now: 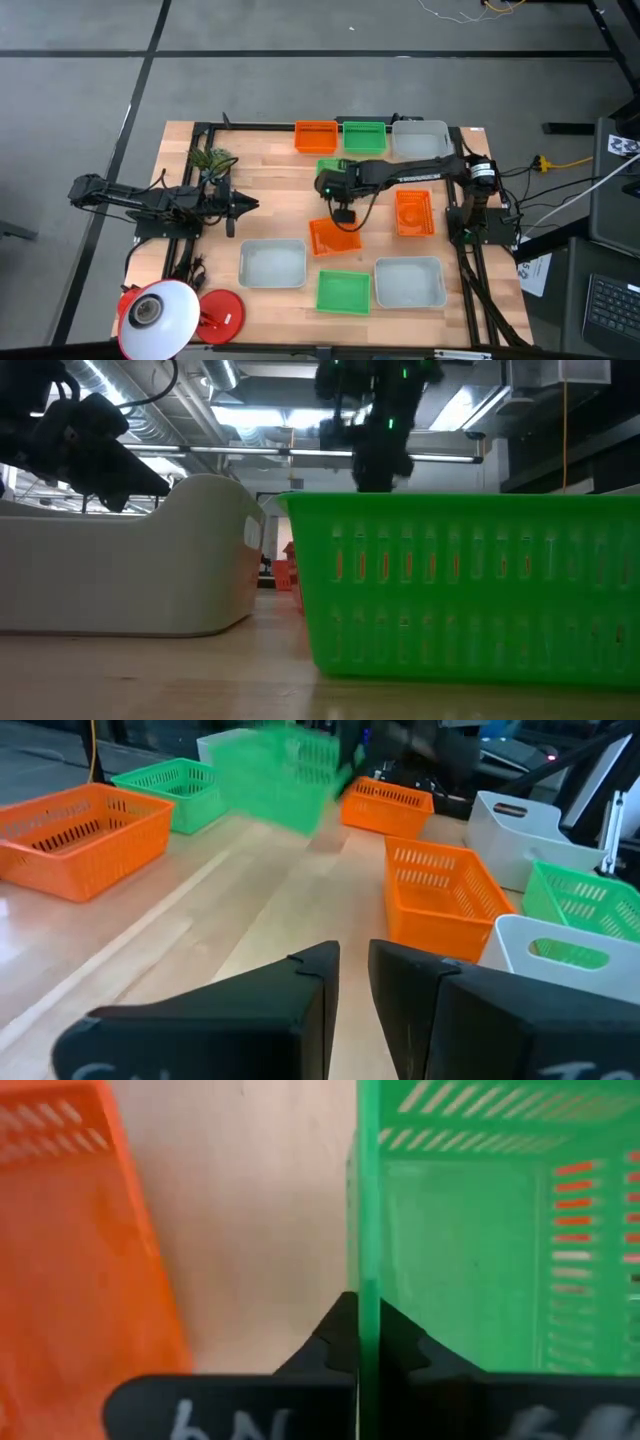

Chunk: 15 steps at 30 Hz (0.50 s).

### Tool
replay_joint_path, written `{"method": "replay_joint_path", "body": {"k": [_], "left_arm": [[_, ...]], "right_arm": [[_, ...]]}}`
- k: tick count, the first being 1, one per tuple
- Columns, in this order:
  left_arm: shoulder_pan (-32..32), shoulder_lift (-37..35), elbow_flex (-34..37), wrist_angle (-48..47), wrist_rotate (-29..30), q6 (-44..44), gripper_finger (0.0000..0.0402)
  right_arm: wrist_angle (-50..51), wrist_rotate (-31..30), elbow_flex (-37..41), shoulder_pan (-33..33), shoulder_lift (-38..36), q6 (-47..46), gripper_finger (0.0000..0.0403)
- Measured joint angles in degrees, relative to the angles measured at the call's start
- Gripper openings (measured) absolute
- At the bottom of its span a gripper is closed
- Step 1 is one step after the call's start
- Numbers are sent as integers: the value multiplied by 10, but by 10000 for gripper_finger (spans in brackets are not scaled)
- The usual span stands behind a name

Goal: Stack baskets by color
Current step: Stack the middle green bin on the top green bin

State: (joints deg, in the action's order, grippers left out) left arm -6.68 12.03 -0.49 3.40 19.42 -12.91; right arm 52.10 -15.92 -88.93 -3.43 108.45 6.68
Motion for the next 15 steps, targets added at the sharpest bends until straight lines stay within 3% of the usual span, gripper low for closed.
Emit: {"method": "replay_joint_path", "body": {"k": [5, 9, 12, 15], "left_arm": [[0, 0, 0, 0, 0, 38, 51], [0, 0, 0, 0, 0, 55, 51], [0, 0, 0, 0, 0, 61, 51], [0, 0, 0, 0, 0, 61, 51]], "right_arm": [[107, -83, -70, -29, -15, 72, 1], [133, -90, -74, -76, -38, 107, 1], [136, -65, -65, -125, -54, 133, 1], [130, 18, -63, -179, -55, 167, 0]]}}
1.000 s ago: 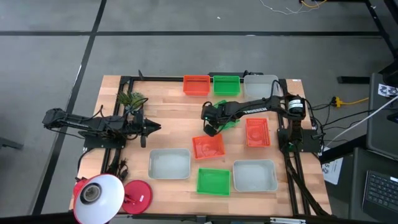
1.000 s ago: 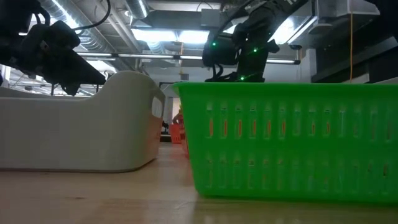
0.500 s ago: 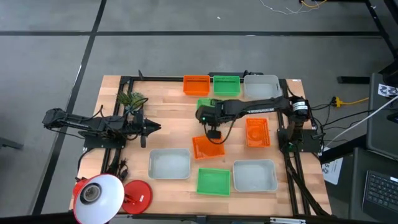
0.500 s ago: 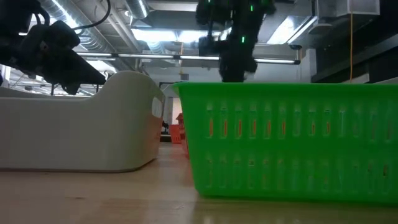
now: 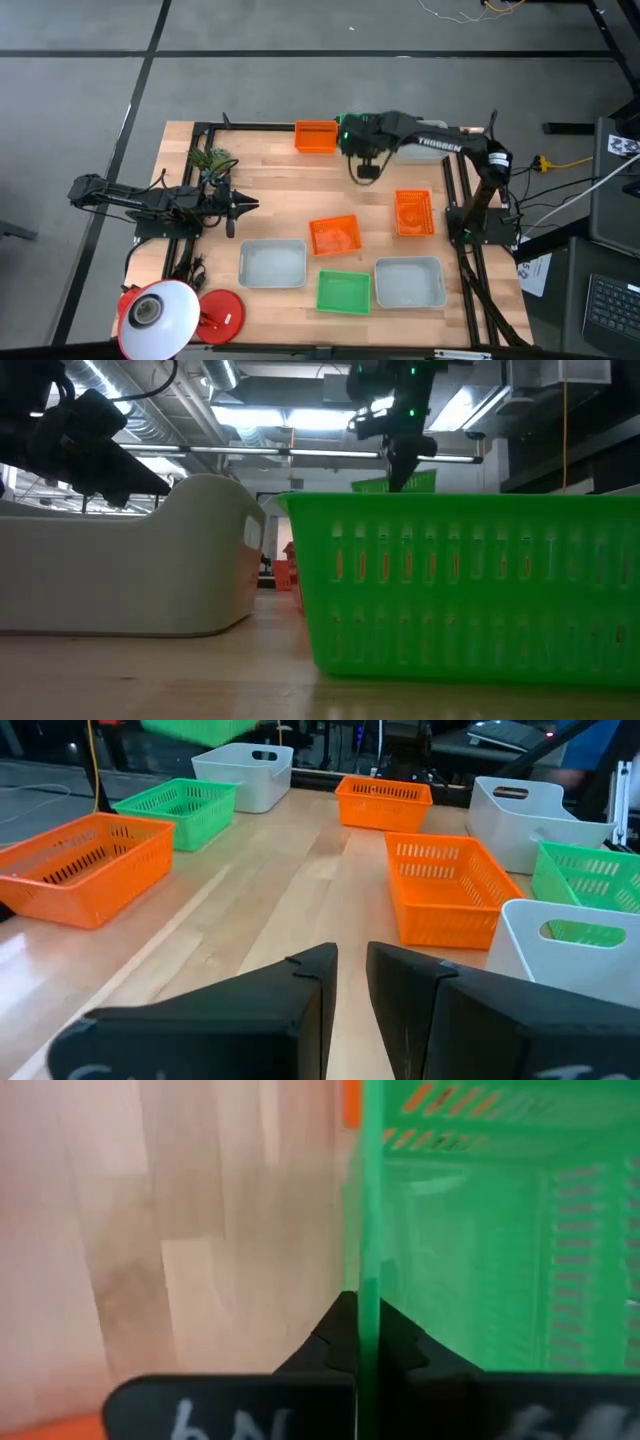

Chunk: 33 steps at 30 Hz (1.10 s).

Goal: Stack baskets by color
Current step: Stack the middle green bin on the top green bin

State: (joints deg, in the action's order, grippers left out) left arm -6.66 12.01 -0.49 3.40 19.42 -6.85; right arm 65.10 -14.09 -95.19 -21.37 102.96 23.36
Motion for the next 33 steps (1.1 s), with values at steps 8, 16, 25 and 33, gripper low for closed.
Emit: {"method": "replay_joint_path", "body": {"k": [8, 16, 25, 33], "left_arm": [[0, 0, 0, 0, 0, 0, 51], [0, 0, 0, 0, 0, 48, 51], [0, 0, 0, 0, 0, 60, 51], [0, 0, 0, 0, 0, 60, 51]], "right_arm": [[-87, 89, 0, -98, 24, 67, 0], [-101, 144, 4, -144, 39, 121, 0], [-230, 156, 135, -161, 38, 132, 0], [-256, 153, 179, -165, 37, 152, 0]]}}
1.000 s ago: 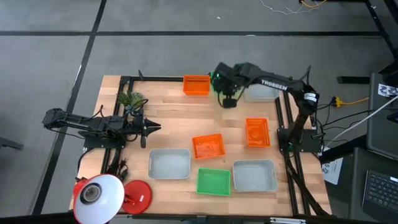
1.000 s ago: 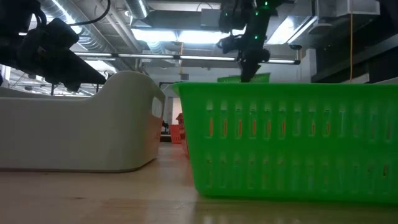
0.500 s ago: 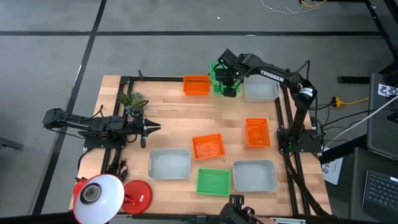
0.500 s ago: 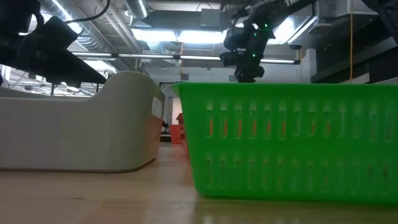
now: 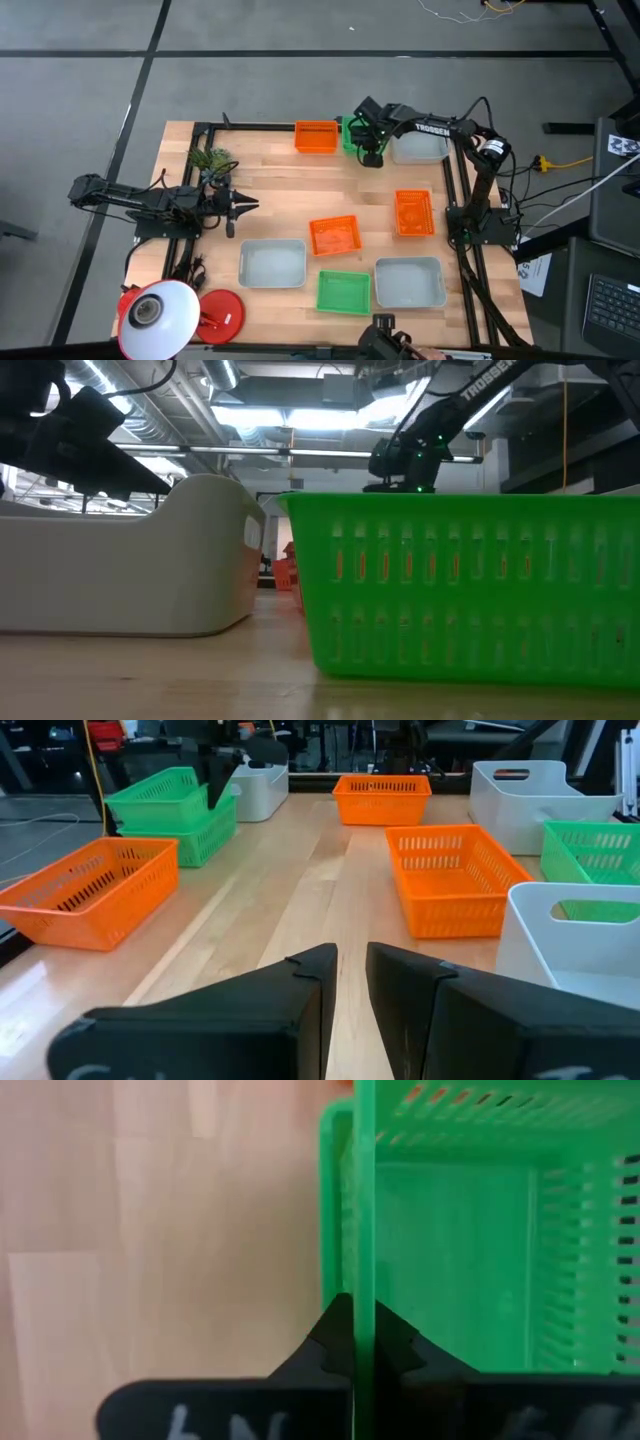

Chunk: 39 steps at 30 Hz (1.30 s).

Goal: Stack baskets by color
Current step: Stack the middle green bin on the top green bin, then stack the bottom right orange bin on the top orange bin

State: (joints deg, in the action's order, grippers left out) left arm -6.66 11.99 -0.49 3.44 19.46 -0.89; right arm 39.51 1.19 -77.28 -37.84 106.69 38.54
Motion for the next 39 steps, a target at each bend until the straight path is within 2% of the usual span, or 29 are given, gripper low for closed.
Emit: {"method": "replay_joint_path", "body": {"k": [7, 20, 25, 31, 39], "left_arm": [[0, 0, 0, 0, 0, 0, 51], [0, 0, 0, 0, 0, 0, 51], [0, 0, 0, 0, 0, 0, 51], [0, 0, 0, 0, 0, 0, 51], [0, 0, 0, 0, 0, 0, 51]], "right_arm": [[-12, 0, 0, 0, 0, 6, 15], [-2, 0, 0, 0, 0, -7, 90], [6, -2, -1, 0, 0, -9, 104], [99, -2, -62, 14, 0, -42, 105], [289, 0, -175, 49, -1, -168, 105]]}}
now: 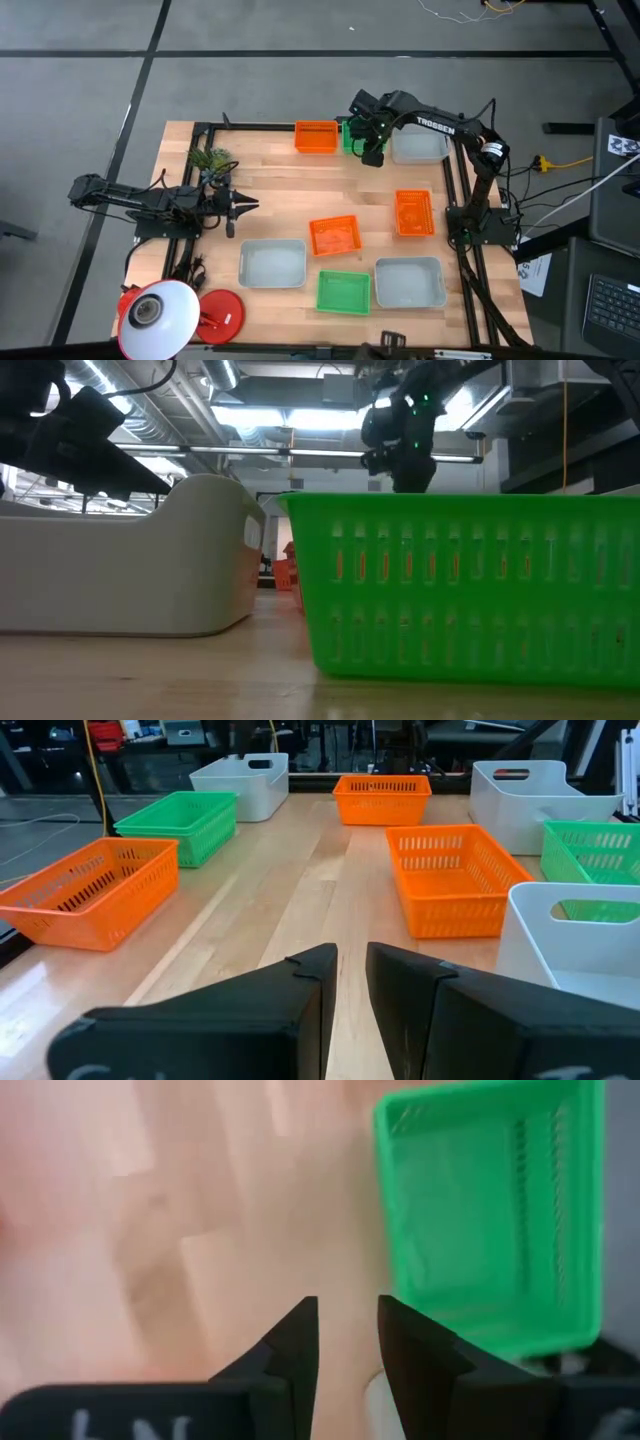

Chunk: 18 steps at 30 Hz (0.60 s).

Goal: Stack baskets by color
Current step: Stack the bottom right orange bin on the top orange bin

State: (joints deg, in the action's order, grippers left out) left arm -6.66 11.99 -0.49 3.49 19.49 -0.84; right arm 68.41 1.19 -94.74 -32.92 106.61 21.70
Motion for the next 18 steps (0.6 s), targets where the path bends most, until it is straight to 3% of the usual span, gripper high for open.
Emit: {"method": "replay_joint_path", "body": {"k": [6, 11, 18], "left_arm": [[0, 0, 0, 0, 0, 0, 51], [0, 0, 0, 0, 0, 0, 51], [0, 0, 0, 1, 0, 0, 51]], "right_arm": [[141, 0, -36, 29, 0, -88, 105], [216, 0, -20, 58, -9, -126, 105], [217, 3, 54, 106, -82, -174, 105]]}}
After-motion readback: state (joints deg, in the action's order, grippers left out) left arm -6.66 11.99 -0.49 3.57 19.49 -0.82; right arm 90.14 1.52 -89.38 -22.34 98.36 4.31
